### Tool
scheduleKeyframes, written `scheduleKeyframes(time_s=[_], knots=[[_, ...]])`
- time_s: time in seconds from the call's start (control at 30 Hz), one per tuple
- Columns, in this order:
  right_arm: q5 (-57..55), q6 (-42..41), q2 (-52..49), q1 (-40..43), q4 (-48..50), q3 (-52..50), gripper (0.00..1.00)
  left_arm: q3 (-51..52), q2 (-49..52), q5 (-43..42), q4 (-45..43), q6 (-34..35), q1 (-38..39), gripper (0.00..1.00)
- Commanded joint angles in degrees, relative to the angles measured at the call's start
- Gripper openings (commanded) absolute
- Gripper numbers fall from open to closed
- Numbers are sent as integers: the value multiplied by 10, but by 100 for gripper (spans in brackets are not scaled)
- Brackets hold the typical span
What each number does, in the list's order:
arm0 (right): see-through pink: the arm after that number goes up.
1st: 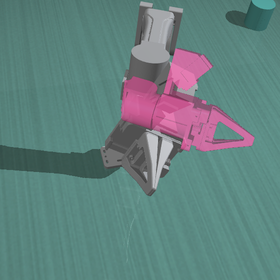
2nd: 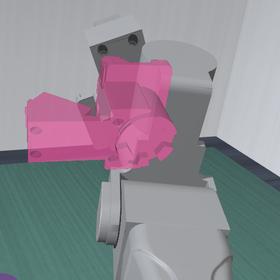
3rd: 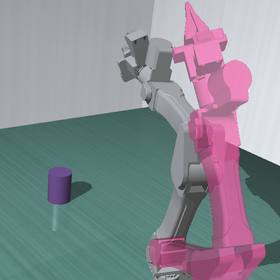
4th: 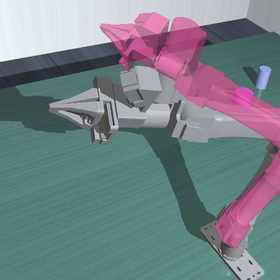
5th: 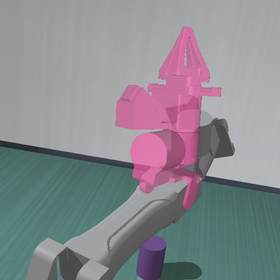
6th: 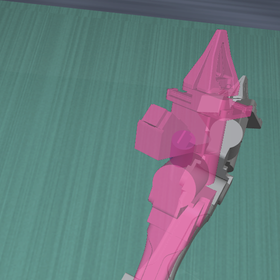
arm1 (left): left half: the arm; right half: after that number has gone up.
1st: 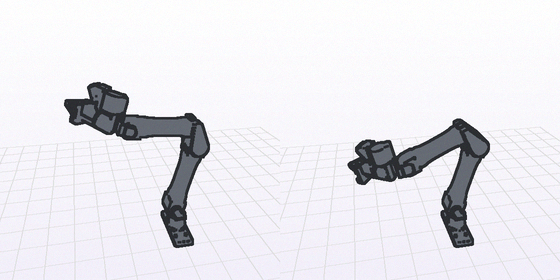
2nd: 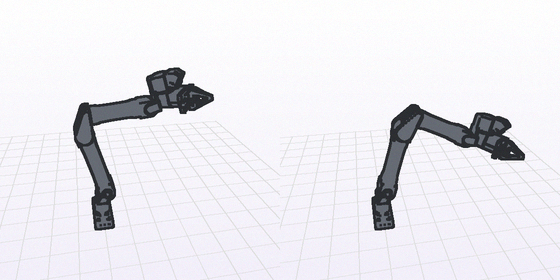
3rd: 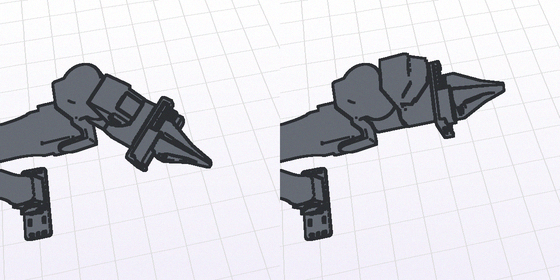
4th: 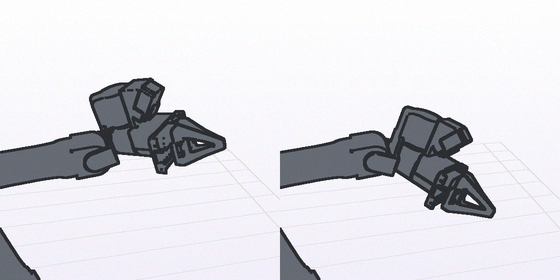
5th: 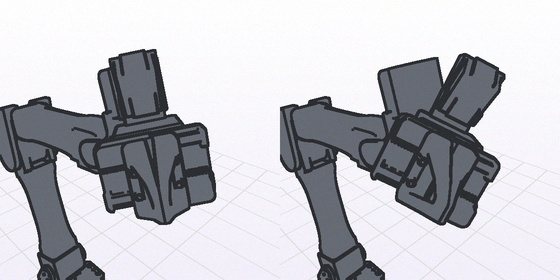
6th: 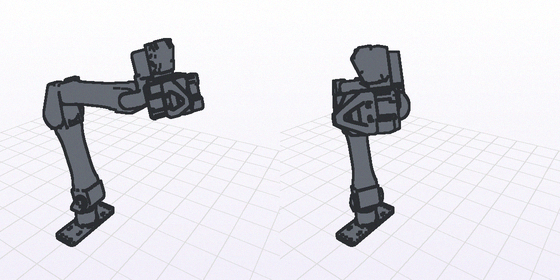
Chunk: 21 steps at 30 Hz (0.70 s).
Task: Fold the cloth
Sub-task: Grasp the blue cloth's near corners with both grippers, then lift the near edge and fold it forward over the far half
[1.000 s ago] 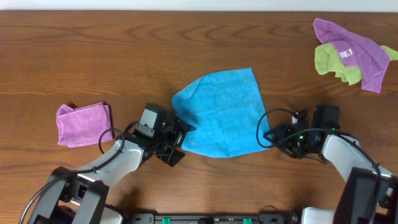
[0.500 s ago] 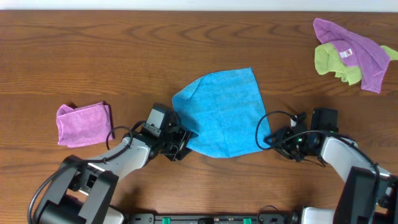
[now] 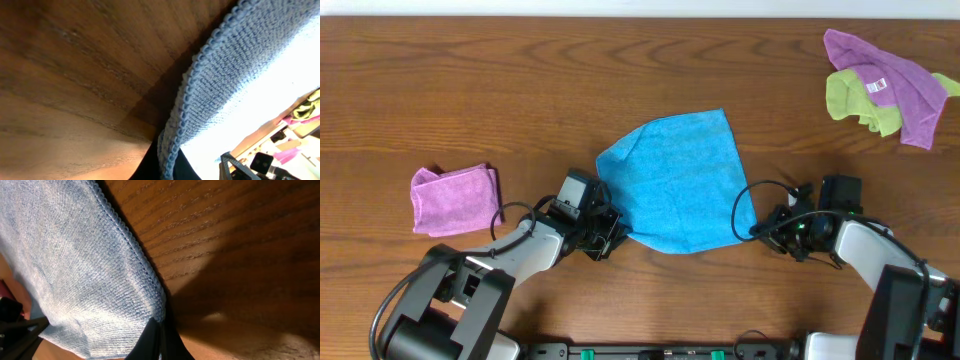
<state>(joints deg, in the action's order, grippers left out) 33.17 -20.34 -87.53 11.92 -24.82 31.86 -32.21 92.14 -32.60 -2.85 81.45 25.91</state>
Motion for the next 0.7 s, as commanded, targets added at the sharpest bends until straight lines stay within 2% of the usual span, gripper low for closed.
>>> scheduleKeyframes(time_s=[0.0, 0.2, 0.37, 0.67], knots=[[-14, -4, -7, 0, -8, -8, 1, 11, 11, -7, 9, -36, -8, 6], [-16, -3, 21, 0, -63, -8, 1, 11, 11, -87, 23, -95, -39, 6], [-30, -4, 98, 0, -122, -8, 1, 11, 11, -138, 83, -130, -45, 6], [-34, -4, 241, 0, -258, -8, 1, 10, 10, -230, 137, -176, -45, 6]])
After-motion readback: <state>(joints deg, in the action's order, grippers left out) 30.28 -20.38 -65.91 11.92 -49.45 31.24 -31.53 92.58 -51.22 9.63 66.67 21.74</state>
